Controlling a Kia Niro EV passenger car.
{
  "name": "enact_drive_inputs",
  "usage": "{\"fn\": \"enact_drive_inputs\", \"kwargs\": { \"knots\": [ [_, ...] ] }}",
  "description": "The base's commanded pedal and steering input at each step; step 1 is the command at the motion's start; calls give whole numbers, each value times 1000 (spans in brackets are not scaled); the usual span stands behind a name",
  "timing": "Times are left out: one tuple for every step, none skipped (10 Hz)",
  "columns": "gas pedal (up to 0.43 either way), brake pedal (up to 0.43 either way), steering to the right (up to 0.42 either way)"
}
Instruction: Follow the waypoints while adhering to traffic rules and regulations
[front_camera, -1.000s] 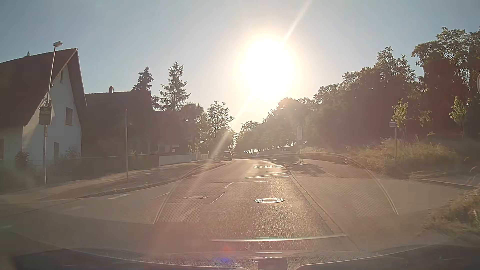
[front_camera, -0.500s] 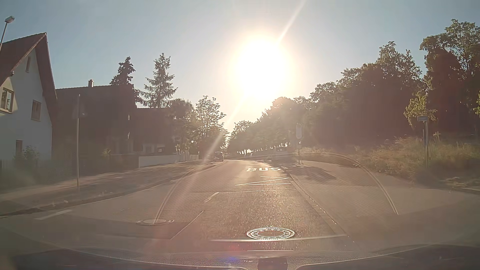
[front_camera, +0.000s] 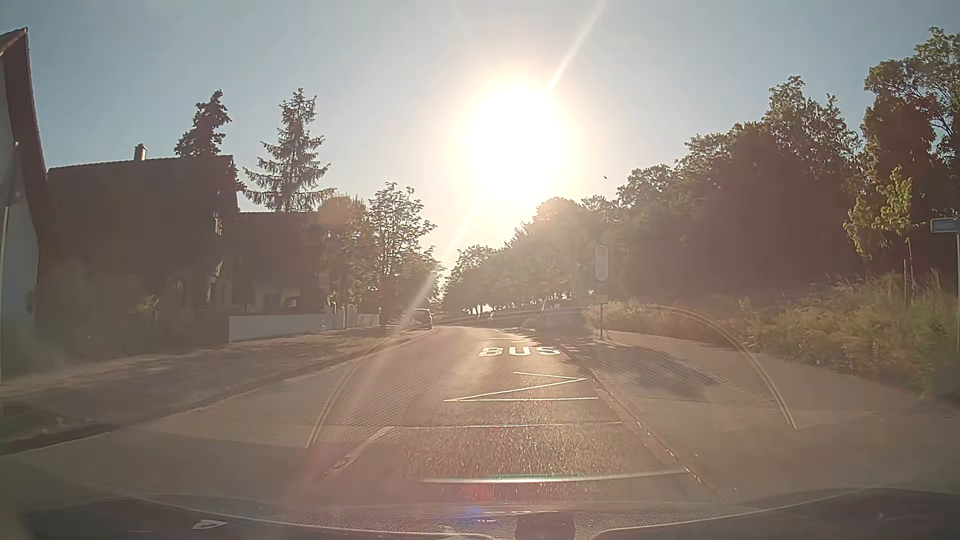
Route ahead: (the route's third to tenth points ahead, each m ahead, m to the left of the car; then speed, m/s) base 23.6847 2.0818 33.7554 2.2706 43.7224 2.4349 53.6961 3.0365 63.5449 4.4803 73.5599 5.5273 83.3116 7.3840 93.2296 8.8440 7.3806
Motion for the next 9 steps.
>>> {"fn": "enact_drive_inputs", "kwargs": {
  "knots": [
    [110,0,19],
    [110,0,19],
    [110,0,14],
    [110,0,8],
    [110,0,7],
    [110,0,7],
    [118,0,7],
    [138,0,7],
    [138,0,7]
  ]
}}
